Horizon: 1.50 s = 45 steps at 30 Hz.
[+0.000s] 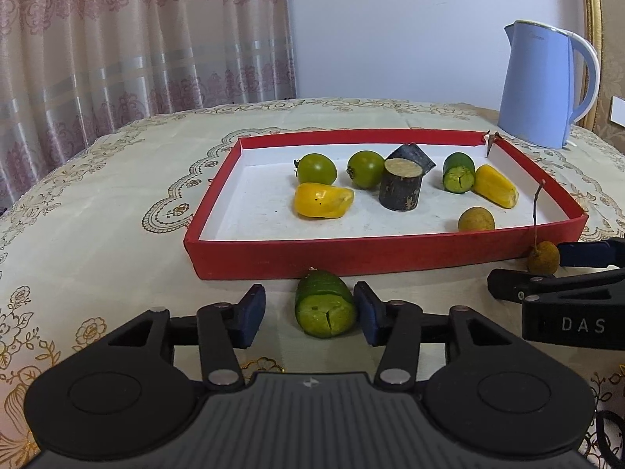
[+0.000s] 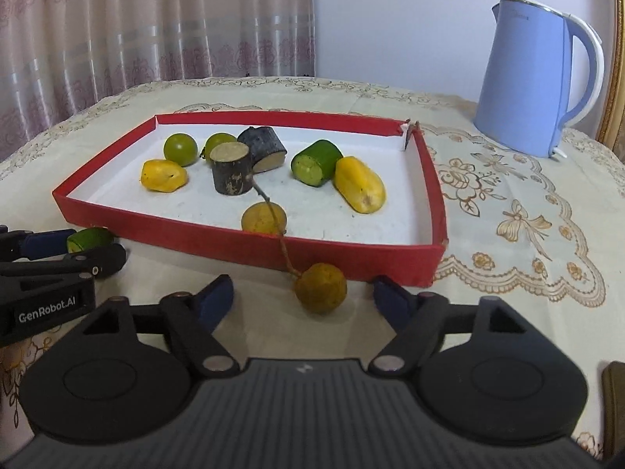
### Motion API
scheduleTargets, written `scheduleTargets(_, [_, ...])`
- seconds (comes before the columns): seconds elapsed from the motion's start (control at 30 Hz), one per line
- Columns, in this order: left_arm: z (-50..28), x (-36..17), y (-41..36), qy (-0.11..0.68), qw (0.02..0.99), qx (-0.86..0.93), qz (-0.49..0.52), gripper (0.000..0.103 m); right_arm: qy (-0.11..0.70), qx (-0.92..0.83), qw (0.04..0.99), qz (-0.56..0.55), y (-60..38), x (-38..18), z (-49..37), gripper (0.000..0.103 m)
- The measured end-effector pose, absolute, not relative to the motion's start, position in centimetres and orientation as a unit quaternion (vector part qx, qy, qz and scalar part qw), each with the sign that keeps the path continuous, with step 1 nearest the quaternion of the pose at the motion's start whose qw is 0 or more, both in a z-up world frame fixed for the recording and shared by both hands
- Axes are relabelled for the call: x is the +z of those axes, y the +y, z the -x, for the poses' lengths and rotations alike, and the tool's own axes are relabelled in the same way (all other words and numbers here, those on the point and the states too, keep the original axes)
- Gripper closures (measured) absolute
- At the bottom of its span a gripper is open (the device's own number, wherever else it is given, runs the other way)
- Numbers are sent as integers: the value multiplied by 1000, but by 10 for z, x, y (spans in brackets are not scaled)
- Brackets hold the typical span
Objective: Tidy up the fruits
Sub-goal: 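Grasp the small brown stemmed fruit with the right tool while the left tool holds the lime, then carry the cut green lime into the tray and open the left tool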
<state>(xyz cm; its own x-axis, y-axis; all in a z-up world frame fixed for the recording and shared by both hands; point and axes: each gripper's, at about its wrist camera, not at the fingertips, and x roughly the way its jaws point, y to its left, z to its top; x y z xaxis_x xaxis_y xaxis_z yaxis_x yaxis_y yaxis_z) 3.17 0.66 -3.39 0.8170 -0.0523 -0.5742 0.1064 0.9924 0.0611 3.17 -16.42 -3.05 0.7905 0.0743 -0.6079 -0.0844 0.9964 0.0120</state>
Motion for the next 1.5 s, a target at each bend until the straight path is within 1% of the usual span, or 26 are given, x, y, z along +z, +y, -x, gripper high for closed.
scheduleTargets(0.07, [-31,-34,6,299,952,-40,-47,53,315,25,949,9,-164,-29,-29,39])
scheduleTargets(0.13, [-31,-33,4,297,953,-36,-55,52,310,6,951,10,-167,-29,-30,67])
scheduleTargets(0.23, [-31,-33,1,295,952,-41,-64,50,306,3,952,16,-169,-30,-29,69])
scheduleTargets(0.27, [-31,-33,0,295,952,-39,-66,48,305,3,952,20,-168,-31,-28,69])
scheduleTargets(0.4, [-32,-33,1,296,952,-38,-66,45,303,4,952,31,-164,-31,-27,77])
scheduleTargets(0.5, [-34,-33,4,299,952,-40,-56,43,303,0,952,44,-158,-31,-25,80])
scheduleTargets(0.6, [-35,-33,6,301,952,-39,-51,41,304,-3,951,56,-154,-30,-24,79])
scheduleTargets(0.73, [-35,-33,6,301,951,-39,-50,41,304,0,952,34,-161,-30,-24,75])
scheduleTargets(0.97, [-37,-33,7,304,951,-32,-45,34,302,-2,953,34,-161,-31,-23,74])
scheduleTargets(1.03, [-37,-33,8,304,951,-30,-44,33,304,-11,952,23,-166,-31,-24,63])
scheduleTargets(1.07, [-37,-33,7,304,951,-30,-45,33,305,-14,952,13,-169,-31,-25,61])
scheduleTargets(1.1, [-37,-33,7,304,951,-29,-46,32,306,-13,952,4,-172,-31,-25,55])
scheduleTargets(1.17, [-37,-33,7,304,951,-26,-48,31,313,11,950,-7,-174,-31,-26,32])
scheduleTargets(1.2, [-37,-33,8,304,951,-26,-47,31,316,15,949,-2,-173,-31,-26,7])
scheduleTargets(1.23, [-37,-33,8,304,951,-27,-46,31,309,9,951,11,-169,-29,-24,0])
scheduleTargets(1.43, [-37,-34,9,305,951,-27,-44,30,301,-33,949,83,-151,-26,-18,0])
scheduleTargets(1.5, [-38,-34,9,305,951,-23,-47,27,295,-24,952,74,-153,-27,-16,0])
